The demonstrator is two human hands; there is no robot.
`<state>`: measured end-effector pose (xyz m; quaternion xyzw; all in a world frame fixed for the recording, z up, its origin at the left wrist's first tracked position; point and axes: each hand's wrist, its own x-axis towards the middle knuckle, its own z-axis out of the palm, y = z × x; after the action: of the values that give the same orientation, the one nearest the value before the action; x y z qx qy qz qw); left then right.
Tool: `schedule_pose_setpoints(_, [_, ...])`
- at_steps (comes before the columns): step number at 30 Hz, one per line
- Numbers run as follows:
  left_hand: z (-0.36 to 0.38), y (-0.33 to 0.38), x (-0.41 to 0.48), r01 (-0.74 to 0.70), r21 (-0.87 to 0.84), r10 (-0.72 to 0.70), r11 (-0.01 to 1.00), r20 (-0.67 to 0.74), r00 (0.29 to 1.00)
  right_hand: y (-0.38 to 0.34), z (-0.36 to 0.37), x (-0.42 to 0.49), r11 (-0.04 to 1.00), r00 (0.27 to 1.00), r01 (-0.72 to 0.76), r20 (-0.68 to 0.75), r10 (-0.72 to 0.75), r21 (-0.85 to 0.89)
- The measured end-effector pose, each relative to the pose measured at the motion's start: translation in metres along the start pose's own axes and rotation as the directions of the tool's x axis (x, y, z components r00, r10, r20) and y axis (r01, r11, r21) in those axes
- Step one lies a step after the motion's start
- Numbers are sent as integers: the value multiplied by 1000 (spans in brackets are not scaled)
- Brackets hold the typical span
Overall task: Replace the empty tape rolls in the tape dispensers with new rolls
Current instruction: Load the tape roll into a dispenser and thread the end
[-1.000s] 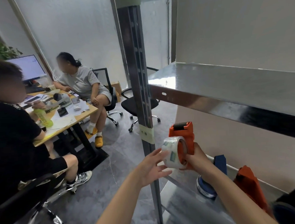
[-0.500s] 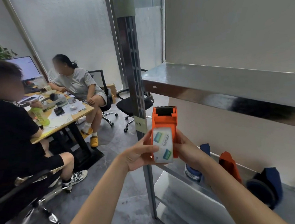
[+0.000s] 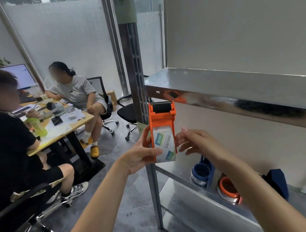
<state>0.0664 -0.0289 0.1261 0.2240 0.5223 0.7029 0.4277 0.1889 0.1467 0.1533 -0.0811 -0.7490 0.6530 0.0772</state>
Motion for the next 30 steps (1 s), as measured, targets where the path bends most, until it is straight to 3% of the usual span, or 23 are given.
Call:
schedule_pose_setpoints(2, [2, 1, 2, -7, 13, 6, 1000, 29, 1000, -2, 9, -2, 997, 997, -8, 70, 14, -81])
schedule_pose_setpoints(7, [3, 3, 4, 3, 22, -4, 1000, 51, 999, 3, 17, -2, 999, 1000, 23, 20, -24, 23])
schedule_pose_setpoints(11, [0, 2, 3, -18, 55, 16, 998, 35, 999, 2, 20, -1, 985, 993, 105, -46, -112, -134])
schedule_pose_setpoints(14, [-2, 2, 3, -40, 49, 39, 998, 22, 999, 2, 21, 1, 946, 953, 180, -190, -236, -270])
schedule_pose_setpoints(17, [-3, 4, 3, -63, 38, 63, 997, 17, 998, 2, 23, 3, 905, 921, 248, -206, -331, -347])
schedule_pose_setpoints(30, [-5, 8, 3, -76, 54, 76, 996, 3, 997, 1, 35, 5, 843, 806, 362, -320, -497, -398])
